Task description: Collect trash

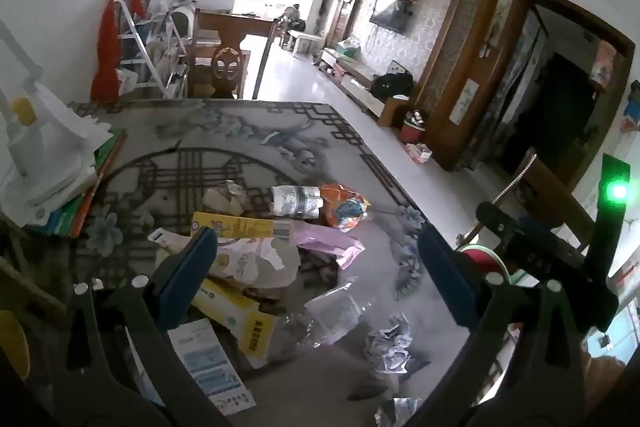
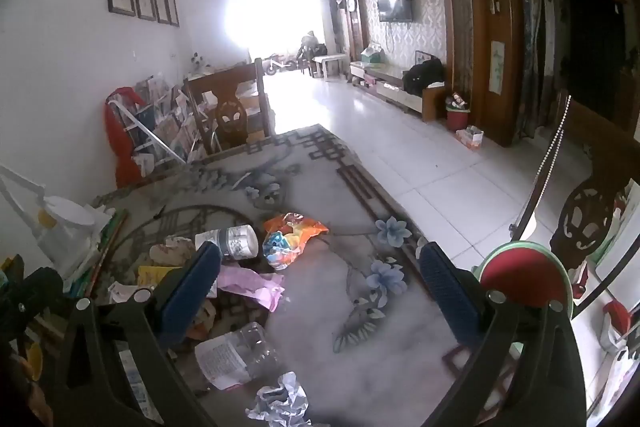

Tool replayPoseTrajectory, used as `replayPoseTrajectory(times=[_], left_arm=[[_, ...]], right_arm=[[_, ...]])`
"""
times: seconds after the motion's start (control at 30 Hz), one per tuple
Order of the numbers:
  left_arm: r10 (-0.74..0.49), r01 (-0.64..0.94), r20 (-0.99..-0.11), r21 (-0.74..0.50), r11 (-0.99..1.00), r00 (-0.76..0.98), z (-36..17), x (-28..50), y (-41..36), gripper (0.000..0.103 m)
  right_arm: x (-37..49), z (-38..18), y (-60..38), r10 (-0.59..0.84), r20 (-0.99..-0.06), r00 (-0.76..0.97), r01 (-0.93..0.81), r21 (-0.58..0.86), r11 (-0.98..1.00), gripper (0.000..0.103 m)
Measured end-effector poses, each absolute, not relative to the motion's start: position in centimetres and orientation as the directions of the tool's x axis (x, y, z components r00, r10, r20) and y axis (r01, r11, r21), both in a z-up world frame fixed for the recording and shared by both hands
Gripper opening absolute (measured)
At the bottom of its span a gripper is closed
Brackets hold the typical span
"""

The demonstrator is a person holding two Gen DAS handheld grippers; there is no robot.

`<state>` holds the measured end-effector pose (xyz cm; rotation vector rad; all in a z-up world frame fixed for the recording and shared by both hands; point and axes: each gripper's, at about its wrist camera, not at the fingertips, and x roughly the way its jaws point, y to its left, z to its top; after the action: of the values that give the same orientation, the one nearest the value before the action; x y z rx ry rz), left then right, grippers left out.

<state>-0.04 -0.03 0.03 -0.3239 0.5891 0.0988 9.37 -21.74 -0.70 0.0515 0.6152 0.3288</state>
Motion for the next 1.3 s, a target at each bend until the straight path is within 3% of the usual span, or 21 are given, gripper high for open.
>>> replayPoseTrajectory(times=[1.3], left_arm=[[0.026, -0.206, -0.582, -0.246, 0.947, 0.813, -0.3, -1.1, -0.7, 0.098]], right_arm=[[8.7, -1.4, -22.7, 0.331, -0.571, 0.751, -0.283, 0.175, 0.943, 0.096]])
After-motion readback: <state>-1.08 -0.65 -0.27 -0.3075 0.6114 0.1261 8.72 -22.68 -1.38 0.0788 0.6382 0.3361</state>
